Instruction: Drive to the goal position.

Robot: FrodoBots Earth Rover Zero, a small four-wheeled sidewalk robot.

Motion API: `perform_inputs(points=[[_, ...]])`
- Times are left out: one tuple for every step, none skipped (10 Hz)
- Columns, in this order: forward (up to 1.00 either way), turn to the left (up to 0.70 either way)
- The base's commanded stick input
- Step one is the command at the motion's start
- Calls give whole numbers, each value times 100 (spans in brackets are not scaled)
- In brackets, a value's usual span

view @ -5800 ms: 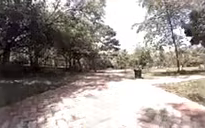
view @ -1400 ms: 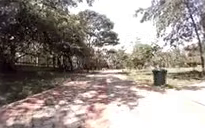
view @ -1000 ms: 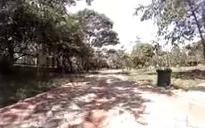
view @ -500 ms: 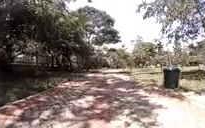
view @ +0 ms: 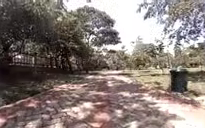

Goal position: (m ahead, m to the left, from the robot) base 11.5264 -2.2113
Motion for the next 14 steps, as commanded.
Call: perform_inputs(points=[[70,0],[70,0],[70,0],[70,0],[70,0],[70,0],[70,0],[70,0],[70,0],[70,0],[70,0],[70,0],[70,0],[70,0]])
